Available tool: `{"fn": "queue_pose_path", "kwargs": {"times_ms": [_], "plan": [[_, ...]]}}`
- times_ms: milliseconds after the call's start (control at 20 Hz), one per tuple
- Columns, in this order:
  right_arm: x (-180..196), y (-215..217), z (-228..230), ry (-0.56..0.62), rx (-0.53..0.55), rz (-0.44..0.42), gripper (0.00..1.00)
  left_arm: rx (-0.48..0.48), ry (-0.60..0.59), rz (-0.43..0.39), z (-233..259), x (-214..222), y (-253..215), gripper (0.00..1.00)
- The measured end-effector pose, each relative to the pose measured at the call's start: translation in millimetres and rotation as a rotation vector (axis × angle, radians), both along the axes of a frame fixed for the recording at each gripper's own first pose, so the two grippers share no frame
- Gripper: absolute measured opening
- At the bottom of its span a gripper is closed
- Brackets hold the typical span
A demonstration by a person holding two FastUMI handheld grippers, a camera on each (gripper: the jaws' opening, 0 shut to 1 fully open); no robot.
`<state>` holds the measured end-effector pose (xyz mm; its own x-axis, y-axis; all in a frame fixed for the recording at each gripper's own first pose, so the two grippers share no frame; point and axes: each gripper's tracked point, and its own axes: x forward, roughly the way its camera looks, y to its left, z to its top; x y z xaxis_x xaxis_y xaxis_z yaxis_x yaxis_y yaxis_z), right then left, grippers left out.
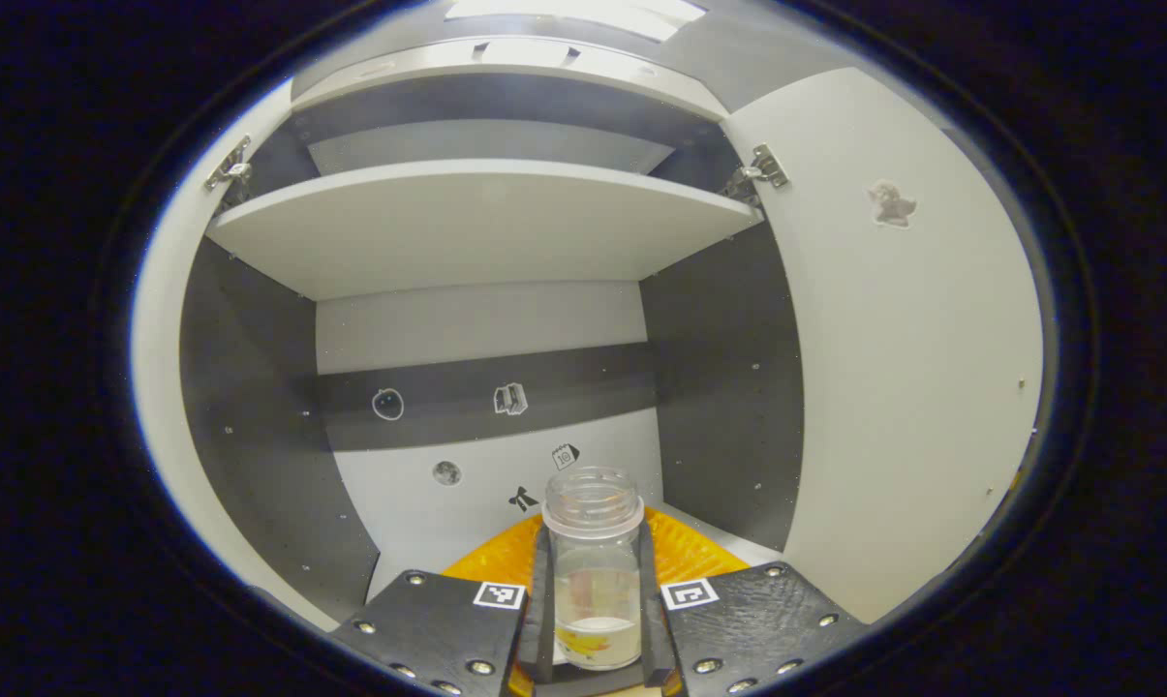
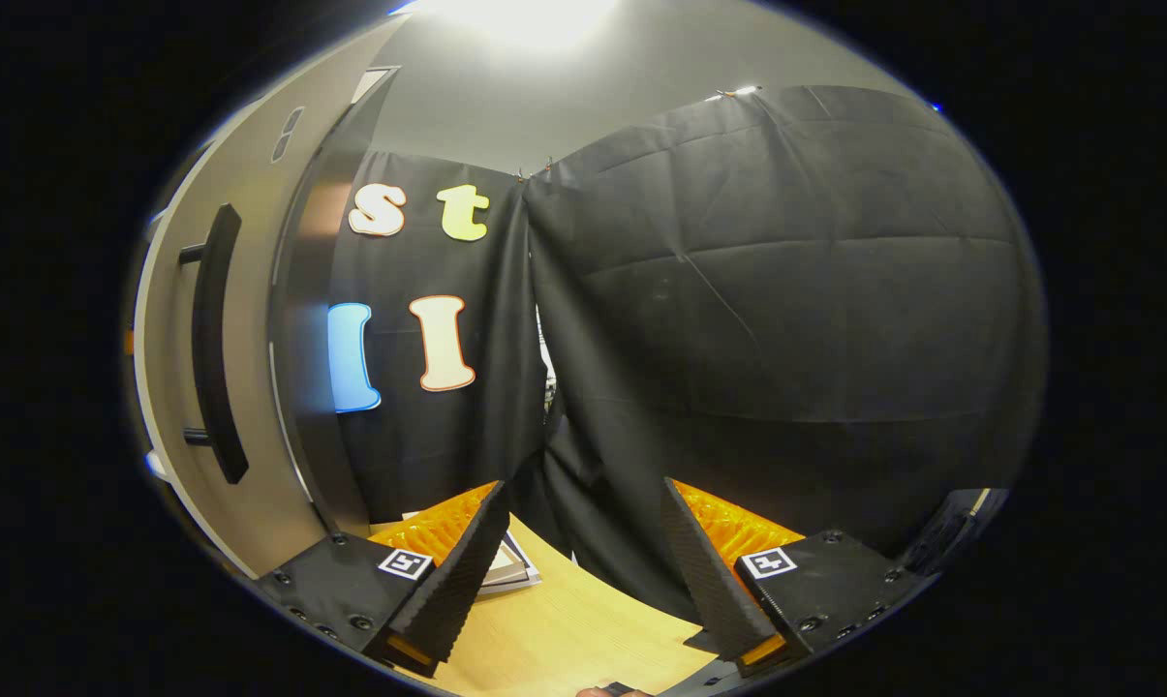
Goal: Grasp the bottle in the cabinet with the left hand and place it on the coaster, then close the right door with the right hand and the left door with the left hand.
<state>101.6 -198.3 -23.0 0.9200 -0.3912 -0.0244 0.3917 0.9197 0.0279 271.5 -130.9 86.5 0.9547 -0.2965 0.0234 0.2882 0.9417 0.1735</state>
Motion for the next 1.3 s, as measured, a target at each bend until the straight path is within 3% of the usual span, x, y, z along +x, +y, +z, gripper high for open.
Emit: {"fn": "queue_pose_path", "kwargs": {"times_ms": [100, 150, 200, 250, 700, 750, 800, 950, 1100, 1150, 1250, 1300], "plan": [[-4.5, 7.1, 1.3, -0.001, 0.000, 0.013, 0.97, -0.008, 0.005, -0.011, 2.9, -20.4, 4.5, 0.36], [-7.1, 10.7, 1.9, -0.001, 0.000, 0.019, 0.96, -0.016, 0.009, -0.015, 3.0, -31.4, 6.2, 0.29], [-8.9, 14.2, 2.1, 0.000, -0.002, 0.026, 0.96, -0.023, 0.014, -0.017, 1.8, -41.1, 9.5, 0.29], [-11.6, 17.5, 2.5, 0.002, -0.006, 0.031, 0.97, -0.033, 0.020, -0.022, -0.5, -50.9, 12.5, 0.36], [-33.7, 33.0, 9.8, 0.003, -0.020, 0.055, 0.96, -0.094, 0.070, -0.036, -70.8, -115.8, 34.1, 0.29], [-36.8, 34.4, 9.4, 0.006, -0.018, 0.055, 0.99, -0.089, 0.069, -0.037, -81.6, -119.0, 34.5, 0.43], [-38.2, 33.9, 8.0, 0.008, -0.017, 0.051, 0.99, -0.083, 0.074, -0.035, -94.2, -121.4, 35.2, 0.29], [-45.9, 35.9, 7.2, 0.007, -0.008, 0.043, 0.96, -0.090, 0.081, -0.061, -129.6, -131.2, 29.6, 0.43], [-54.9, 38.9, 5.0, 0.011, -0.020, 0.038, 0.96, -0.098, 0.103, -0.103, -171.8, -142.7, 18.8, 0.29], [-58.2, 40.9, 4.4, 0.013, -0.022, 0.040, 0.96, -0.101, 0.112, -0.117, -186.0, -146.1, 14.5, 0.29], [-63.6, 45.6, 0.7, 0.021, -0.023, 0.044, 0.97, -0.106, 0.129, -0.141, -214.1, -150.4, 4.9, 0.44], [-66.3, 46.7, -1.4, 0.028, -0.025, 0.047, 0.99, -0.113, 0.140, -0.154, -228.9, -153.0, 0.1, 0.44]]}}
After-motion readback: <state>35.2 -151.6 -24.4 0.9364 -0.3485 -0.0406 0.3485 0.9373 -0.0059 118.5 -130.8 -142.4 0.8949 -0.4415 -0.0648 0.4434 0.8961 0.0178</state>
